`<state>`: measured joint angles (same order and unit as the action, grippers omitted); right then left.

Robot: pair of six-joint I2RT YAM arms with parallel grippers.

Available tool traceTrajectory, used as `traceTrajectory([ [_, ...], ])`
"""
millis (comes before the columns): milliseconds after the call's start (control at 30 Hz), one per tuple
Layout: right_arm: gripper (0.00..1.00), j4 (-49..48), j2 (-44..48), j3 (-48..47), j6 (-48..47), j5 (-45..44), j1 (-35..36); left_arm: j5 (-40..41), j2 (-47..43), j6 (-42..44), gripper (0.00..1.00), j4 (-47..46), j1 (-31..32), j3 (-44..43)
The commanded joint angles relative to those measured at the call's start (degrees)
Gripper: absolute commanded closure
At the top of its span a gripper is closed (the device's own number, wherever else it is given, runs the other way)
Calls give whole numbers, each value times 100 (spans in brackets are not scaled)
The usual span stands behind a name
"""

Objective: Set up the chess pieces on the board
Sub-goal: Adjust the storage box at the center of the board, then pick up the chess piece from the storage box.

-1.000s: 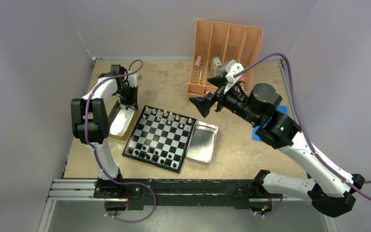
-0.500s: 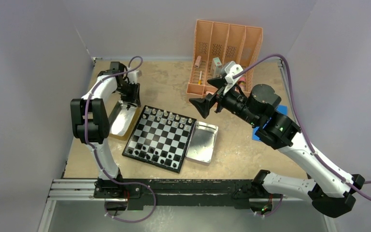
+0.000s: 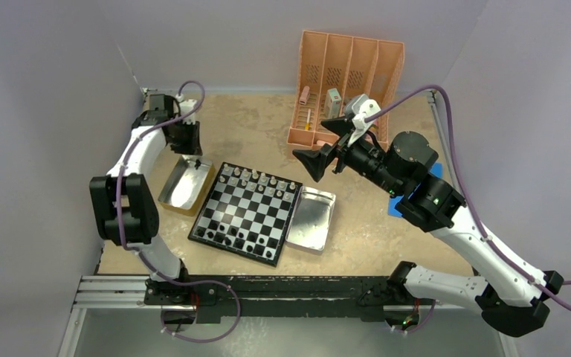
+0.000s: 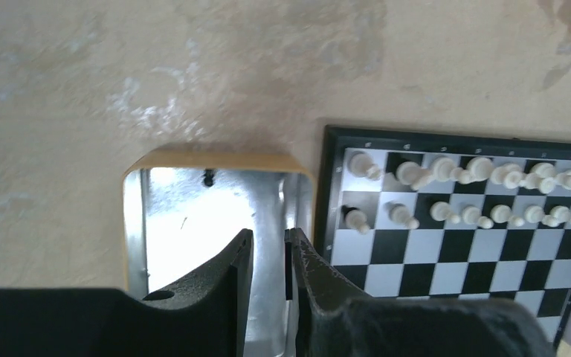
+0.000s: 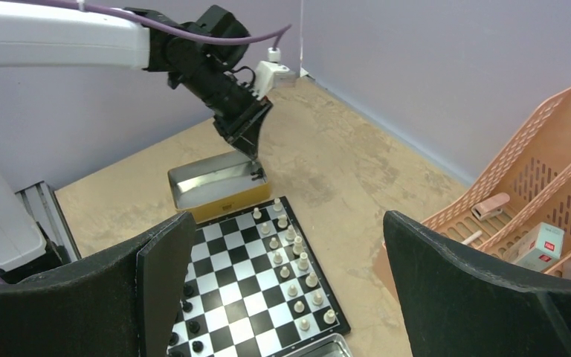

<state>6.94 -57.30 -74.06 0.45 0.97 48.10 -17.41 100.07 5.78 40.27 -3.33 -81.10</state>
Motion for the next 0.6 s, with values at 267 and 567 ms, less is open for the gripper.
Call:
traceTrajectory([
  [267,1,-323,59,-82,36,-149,24,-213,-623,371,69,-1964,-598,1570],
  [567,1,-291,0,-112,38,-226,24,-429,-471,786,68,-2817,-677,2234],
])
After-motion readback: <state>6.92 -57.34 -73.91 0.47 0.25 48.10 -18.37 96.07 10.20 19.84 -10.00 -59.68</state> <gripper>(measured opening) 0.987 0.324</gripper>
